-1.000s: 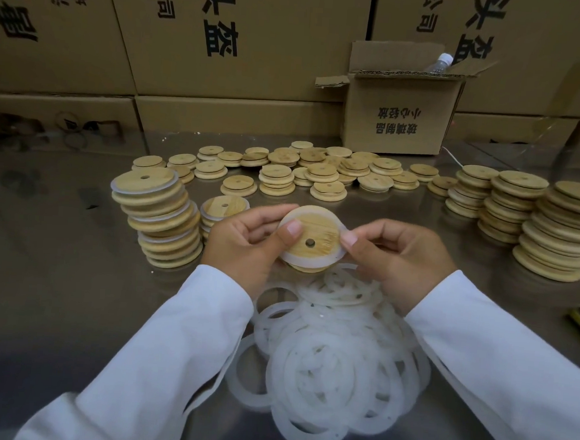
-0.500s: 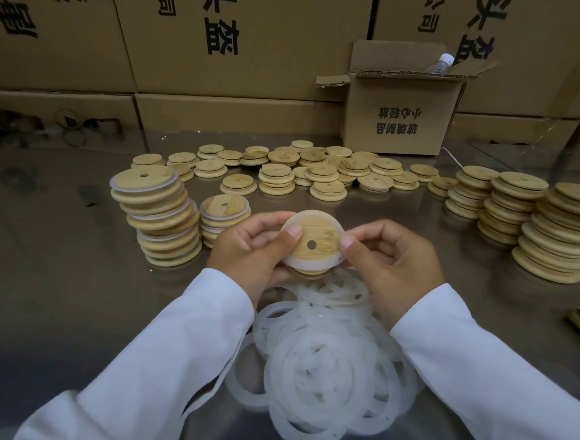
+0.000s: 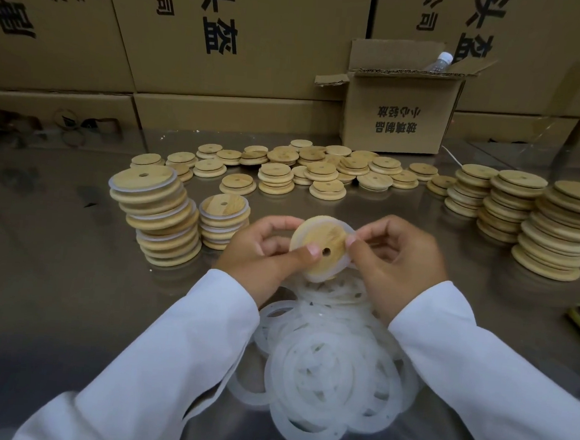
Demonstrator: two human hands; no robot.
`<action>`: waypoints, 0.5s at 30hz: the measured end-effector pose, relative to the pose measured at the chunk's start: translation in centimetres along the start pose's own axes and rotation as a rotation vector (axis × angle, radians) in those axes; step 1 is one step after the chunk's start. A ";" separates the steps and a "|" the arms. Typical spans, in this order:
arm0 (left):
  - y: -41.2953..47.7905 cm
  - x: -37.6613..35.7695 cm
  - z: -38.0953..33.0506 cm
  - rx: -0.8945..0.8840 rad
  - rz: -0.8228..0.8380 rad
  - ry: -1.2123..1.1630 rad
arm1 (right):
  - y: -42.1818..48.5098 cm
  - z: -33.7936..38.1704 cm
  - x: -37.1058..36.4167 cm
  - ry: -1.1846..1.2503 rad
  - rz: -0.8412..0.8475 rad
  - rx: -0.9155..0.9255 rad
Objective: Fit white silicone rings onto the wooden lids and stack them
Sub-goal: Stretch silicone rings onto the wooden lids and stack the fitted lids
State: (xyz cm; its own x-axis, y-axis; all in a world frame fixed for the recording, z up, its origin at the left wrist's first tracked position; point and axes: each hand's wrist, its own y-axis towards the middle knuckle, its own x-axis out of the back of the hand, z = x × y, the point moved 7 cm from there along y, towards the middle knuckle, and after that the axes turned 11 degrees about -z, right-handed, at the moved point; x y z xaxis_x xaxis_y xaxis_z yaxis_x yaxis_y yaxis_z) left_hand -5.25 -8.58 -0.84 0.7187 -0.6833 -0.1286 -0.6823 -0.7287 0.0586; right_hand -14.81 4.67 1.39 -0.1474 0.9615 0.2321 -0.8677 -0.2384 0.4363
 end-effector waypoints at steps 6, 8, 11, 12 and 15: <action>-0.4 -0.1 -1.1 -0.156 -0.014 0.128 | -0.8 1.8 -0.7 -0.072 0.107 0.209; -0.4 0.1 -1.4 -0.185 -0.020 0.135 | -0.9 2.1 -0.6 -0.065 0.084 0.248; -0.5 0.1 -1.8 -0.229 -0.031 0.140 | -0.8 2.2 -0.5 -0.100 0.065 0.274; -0.5 0.1 -1.9 -0.242 -0.037 0.142 | -0.8 2.1 -0.5 -0.114 0.073 0.282; -0.4 0.2 -2.1 -0.284 -0.040 0.164 | -0.5 2.2 -0.6 -0.148 0.106 0.289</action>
State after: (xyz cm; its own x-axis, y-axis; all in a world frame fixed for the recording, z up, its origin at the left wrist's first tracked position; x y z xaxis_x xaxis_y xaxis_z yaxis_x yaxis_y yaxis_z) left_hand -4.57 -8.47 1.16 0.7720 -0.6352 0.0234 -0.6050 -0.7230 0.3335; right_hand -13.26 3.90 2.90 -0.1408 0.9042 0.4033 -0.6778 -0.3850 0.6265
